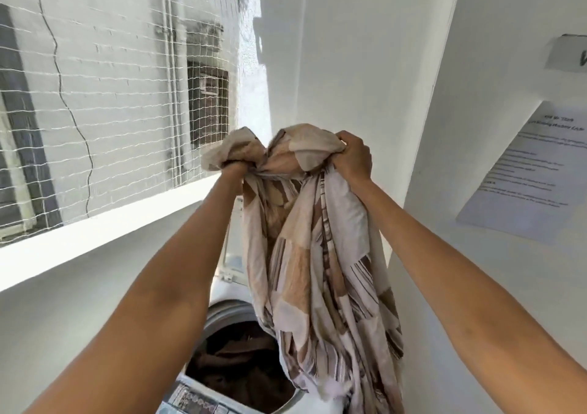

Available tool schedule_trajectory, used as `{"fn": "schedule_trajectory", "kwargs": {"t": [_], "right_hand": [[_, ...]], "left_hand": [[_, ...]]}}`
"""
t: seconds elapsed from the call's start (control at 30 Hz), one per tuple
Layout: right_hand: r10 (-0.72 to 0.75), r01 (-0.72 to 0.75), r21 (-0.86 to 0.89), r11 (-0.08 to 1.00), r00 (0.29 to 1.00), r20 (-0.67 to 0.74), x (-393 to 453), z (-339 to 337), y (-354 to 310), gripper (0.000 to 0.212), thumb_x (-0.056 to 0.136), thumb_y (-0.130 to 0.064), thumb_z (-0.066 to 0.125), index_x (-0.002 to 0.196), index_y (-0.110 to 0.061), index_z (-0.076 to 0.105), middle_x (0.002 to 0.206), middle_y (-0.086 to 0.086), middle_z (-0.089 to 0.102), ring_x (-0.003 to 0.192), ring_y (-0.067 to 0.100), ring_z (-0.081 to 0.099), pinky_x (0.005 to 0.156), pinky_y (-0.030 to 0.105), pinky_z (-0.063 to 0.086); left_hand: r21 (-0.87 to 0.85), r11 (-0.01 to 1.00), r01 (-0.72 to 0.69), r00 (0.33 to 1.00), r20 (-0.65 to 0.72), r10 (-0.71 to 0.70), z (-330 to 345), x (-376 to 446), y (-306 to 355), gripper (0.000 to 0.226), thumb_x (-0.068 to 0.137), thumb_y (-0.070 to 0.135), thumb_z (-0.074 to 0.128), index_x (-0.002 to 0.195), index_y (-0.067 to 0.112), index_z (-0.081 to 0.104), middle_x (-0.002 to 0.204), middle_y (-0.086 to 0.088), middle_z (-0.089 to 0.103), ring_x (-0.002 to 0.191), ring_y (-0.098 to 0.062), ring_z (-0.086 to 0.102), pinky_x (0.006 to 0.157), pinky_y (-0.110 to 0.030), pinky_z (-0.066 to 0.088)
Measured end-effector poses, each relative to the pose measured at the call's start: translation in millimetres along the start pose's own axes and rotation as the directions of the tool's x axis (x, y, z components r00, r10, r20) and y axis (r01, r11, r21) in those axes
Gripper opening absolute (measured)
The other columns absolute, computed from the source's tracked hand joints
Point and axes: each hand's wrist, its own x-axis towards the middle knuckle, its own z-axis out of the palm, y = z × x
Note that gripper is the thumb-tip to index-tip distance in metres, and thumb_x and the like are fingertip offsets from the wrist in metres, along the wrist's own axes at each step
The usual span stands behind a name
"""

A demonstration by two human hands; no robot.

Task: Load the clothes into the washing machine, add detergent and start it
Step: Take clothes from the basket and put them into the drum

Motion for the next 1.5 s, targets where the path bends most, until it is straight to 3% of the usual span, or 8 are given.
{"fn": "schedule_trajectory", "kwargs": {"t": [0.23, 0.47, 0.6, 0.8, 0.93, 1.1, 1.3, 1.5], "right_hand": [[0.06, -0.058, -0.039, 0.998, 0.995, 0.078, -10.3, 26.4, 18.5, 0.025, 0.08, -0.012, 0.052, 0.099, -0.021, 0.066, 0.101, 0.011, 0.07, 0.097, 0.034, 0.061, 0.069, 0.029, 0.038], [0.084, -0.058, -0.119, 0.991, 0.97, 0.229, -23.0, 38.4, 30.4, 0.024, 0.082, -0.011, 0.05, 0.096, -0.018, 0.068, 0.101, 0.011, 0.069, 0.1, 0.033, 0.06, 0.075, 0.033, 0.044], [0.112, -0.067, -0.16, 0.985, 0.95, 0.293, -34.4, 54.7, 34.8, 0.026, 0.081, -0.01, 0.051, 0.099, -0.018, 0.069, 0.105, 0.011, 0.069, 0.105, 0.033, 0.06, 0.077, 0.034, 0.044], [0.158, -0.105, -0.195, 0.975, 0.946, 0.283, -35.2, 64.9, 31.6, 0.024, 0.086, -0.016, 0.052, 0.101, -0.018, 0.069, 0.108, 0.01, 0.068, 0.108, 0.033, 0.058, 0.082, 0.036, 0.046], [0.114, -0.057, -0.195, 0.979, 0.947, 0.299, -32.0, 53.5, 46.3, 0.024, 0.082, -0.016, 0.06, 0.105, -0.014, 0.066, 0.106, 0.01, 0.068, 0.103, 0.031, 0.061, 0.077, 0.033, 0.046], [0.025, -0.149, 0.137, 0.979, 0.761, 0.648, -46.1, 8.6, 85.9, 0.078, 0.076, -0.021, 0.078, 0.14, -0.016, 0.033, 0.13, -0.005, 0.048, 0.121, 0.012, 0.048, 0.096, 0.024, 0.04], [0.343, -0.398, -0.068, 0.915, 0.676, 0.652, -141.7, -2.4, 202.0, 0.11, 0.056, -0.053, 0.085, 0.143, -0.023, 0.024, 0.134, -0.009, 0.046, 0.128, 0.015, 0.046, 0.109, 0.035, 0.037], [0.481, -0.421, -0.26, 0.869, 0.842, 0.243, -147.1, -7.2, 203.6, 0.039, 0.082, -0.041, 0.069, 0.102, -0.007, 0.07, 0.099, 0.02, 0.07, 0.095, 0.036, 0.065, 0.069, 0.035, 0.046]], "left_hand": [[0.467, 0.856, 0.22, 0.956, 0.071, -0.284, -28.6, 5.0, -61.1, 0.061, 0.089, 0.049, 0.055, 0.123, 0.0, 0.05, 0.088, -0.012, 0.054, 0.079, -0.029, 0.056, 0.079, -0.046, 0.048], [0.922, 0.338, 0.189, 0.852, 0.018, -0.524, -32.4, -10.3, -36.4, 0.051, 0.102, 0.031, 0.037, 0.132, -0.01, 0.046, 0.131, -0.019, 0.057, 0.12, -0.038, 0.054, 0.091, -0.045, 0.045], [0.852, 0.494, -0.175, 0.966, 0.246, -0.083, -19.6, 7.4, -22.9, 0.037, 0.095, 0.015, 0.052, 0.128, -0.003, 0.052, 0.121, -0.013, 0.063, 0.1, -0.031, 0.062, 0.076, -0.038, 0.052], [0.613, 0.615, -0.495, 0.818, 0.569, 0.091, 27.8, -3.6, -49.3, 0.056, 0.079, 0.031, 0.074, 0.125, 0.01, 0.051, 0.114, -0.006, 0.058, 0.107, -0.023, 0.055, 0.091, -0.034, 0.047], [0.643, 0.546, -0.538, 0.834, 0.312, 0.454, 54.2, -1.0, -69.4, 0.019, 0.078, 0.036, 0.069, 0.072, 0.018, 0.063, 0.07, -0.006, 0.063, 0.076, -0.027, 0.063, 0.06, -0.029, 0.039], [0.624, 0.622, -0.473, 0.836, 0.093, 0.541, 85.8, -12.6, -54.7, 0.021, 0.08, 0.019, 0.056, 0.093, 0.017, 0.073, 0.091, -0.014, 0.072, 0.089, -0.031, 0.066, 0.066, -0.029, 0.041], [0.394, 0.787, -0.475, 0.857, 0.004, 0.516, 131.7, -18.9, -28.8, 0.024, 0.083, 0.021, 0.054, 0.097, 0.017, 0.073, 0.093, -0.015, 0.072, 0.088, -0.032, 0.066, 0.066, -0.03, 0.045], [0.271, 0.846, -0.46, 0.875, -0.027, 0.484, 133.7, -15.8, 9.6, 0.018, 0.084, 0.022, 0.054, 0.089, 0.017, 0.071, 0.086, -0.009, 0.071, 0.08, -0.029, 0.066, 0.062, -0.028, 0.046]]}}
